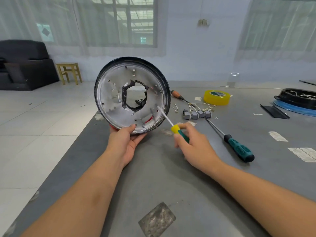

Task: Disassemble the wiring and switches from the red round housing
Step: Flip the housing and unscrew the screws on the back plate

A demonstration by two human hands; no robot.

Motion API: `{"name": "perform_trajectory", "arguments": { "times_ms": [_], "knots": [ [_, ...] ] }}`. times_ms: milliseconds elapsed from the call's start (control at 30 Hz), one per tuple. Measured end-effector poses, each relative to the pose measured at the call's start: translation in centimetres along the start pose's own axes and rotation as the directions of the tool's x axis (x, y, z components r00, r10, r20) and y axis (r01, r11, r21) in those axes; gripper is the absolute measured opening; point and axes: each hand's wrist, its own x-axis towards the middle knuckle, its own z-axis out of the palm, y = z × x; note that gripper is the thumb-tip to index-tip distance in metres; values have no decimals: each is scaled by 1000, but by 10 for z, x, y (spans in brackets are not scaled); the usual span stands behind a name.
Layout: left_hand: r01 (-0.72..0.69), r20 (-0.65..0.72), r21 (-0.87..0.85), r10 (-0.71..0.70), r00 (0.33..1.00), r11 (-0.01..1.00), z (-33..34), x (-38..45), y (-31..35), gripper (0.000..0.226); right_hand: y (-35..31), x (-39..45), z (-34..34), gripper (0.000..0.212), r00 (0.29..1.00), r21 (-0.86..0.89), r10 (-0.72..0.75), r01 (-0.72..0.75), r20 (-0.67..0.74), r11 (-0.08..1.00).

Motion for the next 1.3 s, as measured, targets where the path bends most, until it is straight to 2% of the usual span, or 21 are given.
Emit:
{"name": "perform_trajectory", "arguments": {
  "times_ms": [100,200,467,667,933,1033,1100,1167,1300],
  "knots": [
    [-39,-29,11,39,999,999,1,2,-2,60,-1,-12,-7,29,995,-178,-88,96,57,979],
    [-90,-43,34,91,995,995,3,3,-5,61,-6,-17,-5,33,994,-240,-100,108,47,965],
    [-136,-62,81,141,988,987,3,4,-10,53,-9,-20,-4,36,994,-257,-110,113,25,960],
    [-126,-53,137,134,990,983,2,0,-11,31,-11,-19,-5,40,993,-281,-107,115,41,953],
    [-122,-47,144,130,990,982,1,0,-11,36,-12,-19,-6,40,994,-306,-96,108,54,946],
    [-165,-31,186,174,984,969,0,0,-14,39,-16,-13,-7,31,993,-174,19,1,114,985],
    [-188,-20,207,196,980,960,0,0,-15,39,-19,-8,-7,23,970,47,152,-164,190,985],
    [-200,-8,212,206,978,957,0,-1,-15,40,-24,-6,-9,19,913,289,287,-369,290,883],
    [-203,-3,190,207,978,961,-1,-1,-15,39,-28,-2,-22,24,807,454,378,-575,454,681]
  ]
}}
